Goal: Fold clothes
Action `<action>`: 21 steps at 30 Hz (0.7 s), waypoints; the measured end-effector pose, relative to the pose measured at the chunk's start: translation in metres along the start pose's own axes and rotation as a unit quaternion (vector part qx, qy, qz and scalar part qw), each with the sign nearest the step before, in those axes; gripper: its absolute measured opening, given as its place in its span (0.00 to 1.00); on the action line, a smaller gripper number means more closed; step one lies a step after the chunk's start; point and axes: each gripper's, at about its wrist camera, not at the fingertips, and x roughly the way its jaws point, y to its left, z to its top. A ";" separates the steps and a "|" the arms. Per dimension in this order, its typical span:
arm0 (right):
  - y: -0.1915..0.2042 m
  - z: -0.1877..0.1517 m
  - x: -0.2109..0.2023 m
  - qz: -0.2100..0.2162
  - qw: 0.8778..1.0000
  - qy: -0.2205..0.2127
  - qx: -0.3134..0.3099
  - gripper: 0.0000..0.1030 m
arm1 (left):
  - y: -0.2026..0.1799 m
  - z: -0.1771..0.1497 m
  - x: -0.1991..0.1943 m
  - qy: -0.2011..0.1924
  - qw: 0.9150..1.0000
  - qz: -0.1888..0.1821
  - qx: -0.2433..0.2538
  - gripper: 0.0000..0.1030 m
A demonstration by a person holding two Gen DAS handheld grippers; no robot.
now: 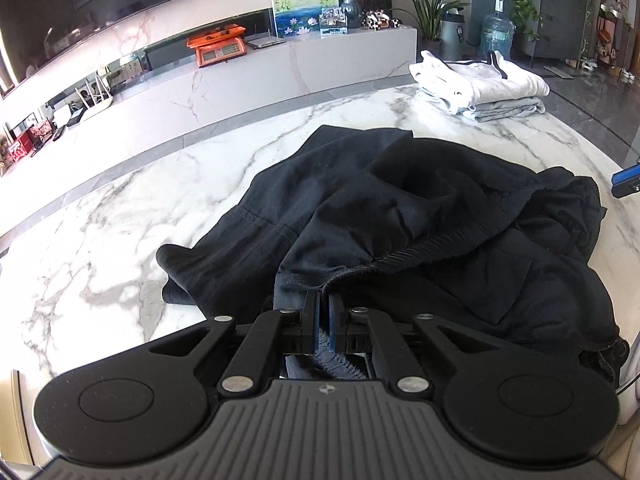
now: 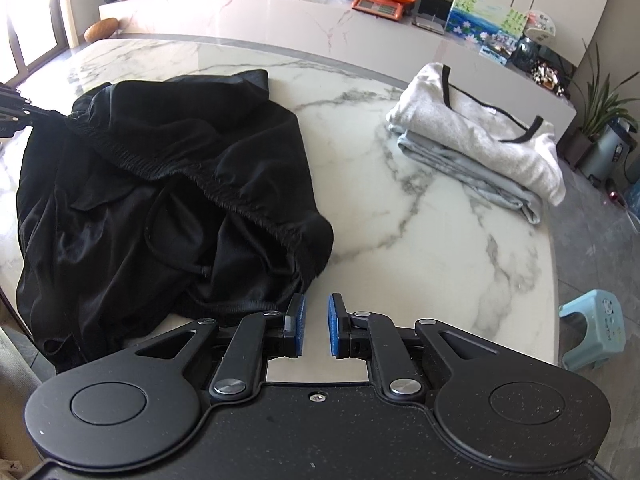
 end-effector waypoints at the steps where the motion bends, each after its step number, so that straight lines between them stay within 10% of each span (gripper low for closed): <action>1: 0.000 -0.001 0.002 0.002 1.000 -0.001 0.006 0.10 | 0.000 0.000 0.000 0.001 1.000 0.000 0.000 0.03; 21: 0.012 0.007 0.041 -0.026 0.998 -0.007 0.058 0.10 | 0.002 -0.006 0.010 0.015 1.000 -0.007 -0.007 0.03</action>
